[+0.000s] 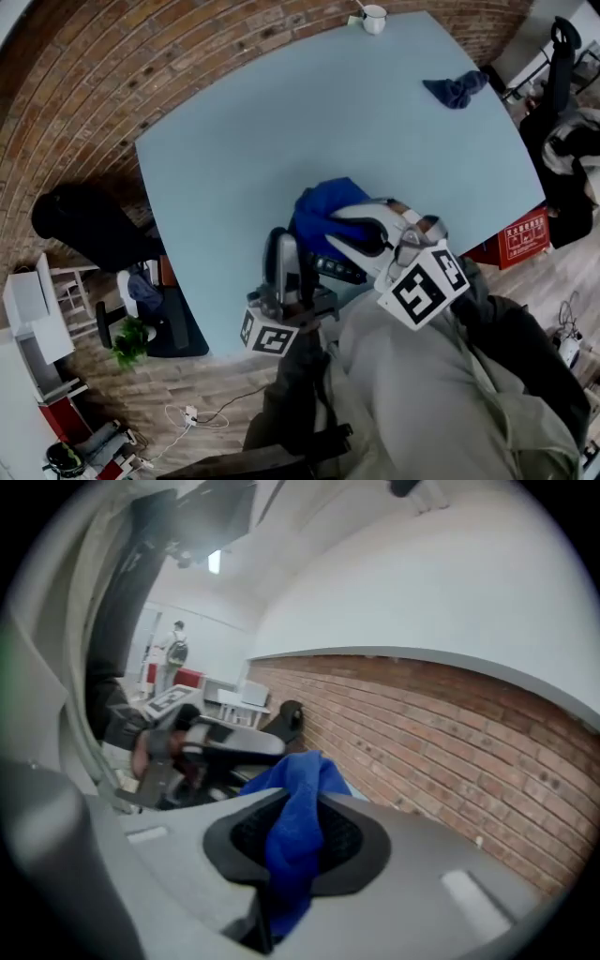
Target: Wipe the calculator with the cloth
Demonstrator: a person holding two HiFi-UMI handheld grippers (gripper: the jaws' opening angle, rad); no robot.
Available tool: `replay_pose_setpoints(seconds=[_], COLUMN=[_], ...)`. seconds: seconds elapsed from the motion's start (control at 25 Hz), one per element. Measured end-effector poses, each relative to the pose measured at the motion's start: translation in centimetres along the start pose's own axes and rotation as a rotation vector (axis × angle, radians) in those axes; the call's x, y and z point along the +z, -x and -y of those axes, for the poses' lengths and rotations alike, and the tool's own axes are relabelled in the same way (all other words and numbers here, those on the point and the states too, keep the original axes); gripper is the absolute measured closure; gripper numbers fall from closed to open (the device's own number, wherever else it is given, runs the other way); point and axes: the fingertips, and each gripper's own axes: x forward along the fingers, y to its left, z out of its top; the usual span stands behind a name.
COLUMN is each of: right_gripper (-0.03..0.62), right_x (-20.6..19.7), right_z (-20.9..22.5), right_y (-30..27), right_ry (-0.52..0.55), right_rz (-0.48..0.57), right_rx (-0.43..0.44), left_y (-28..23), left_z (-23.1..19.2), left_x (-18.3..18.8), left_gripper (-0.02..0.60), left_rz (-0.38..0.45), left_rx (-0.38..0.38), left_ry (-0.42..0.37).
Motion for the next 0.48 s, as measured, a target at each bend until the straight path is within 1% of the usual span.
replay_pose_setpoints(seconds=[0.08,0.12,0.16,0.2,0.28,0.32,0.36,0.4,0.48], right_gripper=[0.533,0.533,0.533,0.533,0.533,0.533,0.533,0.533,0.533], right_x=[-0.8,-1.4,-1.8,-1.9,-1.3,-1.2,-1.4,-1.9,-3.0], right_z=[3.5,4.4,4.6,4.0,1.5,0.1,-1.2,-2.1,-3.1], right_y=[0.0,0.1,0.2,0.4,1.5,2.4,3.2,4.0,5.1], right_ry=[-0.04,-0.065,-0.096,-0.141,-0.272,-0.345,-0.408,-0.448,-0.482], right_rz=[0.026,0.028,0.039,0.074,0.178,0.214,0.227,0.223,0.198], right_rx=[-0.109,-0.132,-0.116,-0.059,0.125,0.216,0.291,0.351,0.431], left_y=[0.3,0.6,0.9,1.3,2.1,2.5,2.8,2.9,3.1], left_z=[0.2,0.3,0.2,0.0,-0.9,-1.3,-1.5,-1.5,-1.4], left_x=[0.0,0.2,0.4,0.7,1.3,1.7,2.0,2.3,2.5], left_gripper=[0.541,0.541,0.541,0.541,0.541,0.542,0.541,0.543,0.543], left_rz=[-0.003,0.005,0.017,0.032,0.066,0.082,0.093,0.095,0.084], left_rx=[-0.033,-0.051,-0.062,-0.062,-0.046,-0.045,-0.047,-0.047,-0.062], left_ry=[0.035,0.06,0.084,0.1,0.118,0.127,0.132,0.128,0.113])
